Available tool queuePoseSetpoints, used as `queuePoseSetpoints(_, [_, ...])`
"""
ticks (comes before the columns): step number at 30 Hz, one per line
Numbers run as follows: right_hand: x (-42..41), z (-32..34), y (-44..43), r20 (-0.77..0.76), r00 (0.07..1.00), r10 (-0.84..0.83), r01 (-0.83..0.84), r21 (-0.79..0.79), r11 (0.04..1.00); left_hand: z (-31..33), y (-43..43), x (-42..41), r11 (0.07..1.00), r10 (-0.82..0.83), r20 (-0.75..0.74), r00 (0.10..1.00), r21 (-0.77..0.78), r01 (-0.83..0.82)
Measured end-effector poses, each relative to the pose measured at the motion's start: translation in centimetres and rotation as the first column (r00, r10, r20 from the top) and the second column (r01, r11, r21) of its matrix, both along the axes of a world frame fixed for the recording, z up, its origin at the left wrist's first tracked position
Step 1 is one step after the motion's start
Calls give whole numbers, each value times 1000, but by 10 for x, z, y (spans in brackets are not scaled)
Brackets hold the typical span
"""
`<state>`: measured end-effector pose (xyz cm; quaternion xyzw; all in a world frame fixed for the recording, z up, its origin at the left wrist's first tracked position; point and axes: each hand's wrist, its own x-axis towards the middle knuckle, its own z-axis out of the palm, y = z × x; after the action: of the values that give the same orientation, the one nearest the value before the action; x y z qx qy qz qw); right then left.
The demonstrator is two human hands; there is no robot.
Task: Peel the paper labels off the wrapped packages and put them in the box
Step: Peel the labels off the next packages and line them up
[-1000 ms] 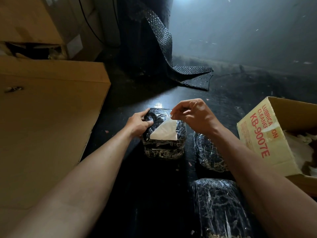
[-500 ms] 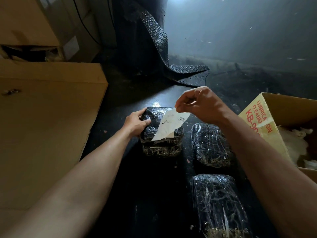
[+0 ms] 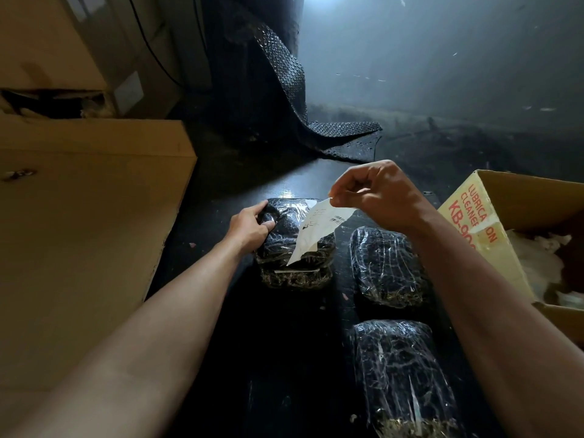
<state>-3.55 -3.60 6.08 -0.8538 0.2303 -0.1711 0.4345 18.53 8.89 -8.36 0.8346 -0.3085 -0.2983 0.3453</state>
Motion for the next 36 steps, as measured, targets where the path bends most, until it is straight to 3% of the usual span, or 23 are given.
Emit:
queuePoseSetpoints(7, [7, -5, 1, -65, 997, 50, -52, -26, 998, 3, 8, -16, 999, -50, 150, 987, -8, 52])
queuePoseSetpoints(11, [8, -6, 3, -61, 996, 60, -61, -12, 998, 1, 16, -21, 994, -105, 104, 989, 37, 101])
queuePoseSetpoints(22, [-13, -1, 2, -49, 999, 10, -11, -20, 1000, -8, 21, -23, 998, 62, -47, 997, -5, -62])
queuePoseSetpoints(27, [-23, 27, 1, 143, 988, -58, 61, -17, 998, -7, 22, -30, 996, 84, -33, 996, -13, -85])
queuePoseSetpoints(30, [-19, 48, -1, 149, 987, -67, 78, -72, 994, -4, 23, -32, 994, 104, -72, 992, -27, -106])
queuePoseSetpoints(36, [-19, 36, 2, 96, 987, -126, 139, -147, 979, 2, 25, -40, 998, 65, 80, 995, 16, -66])
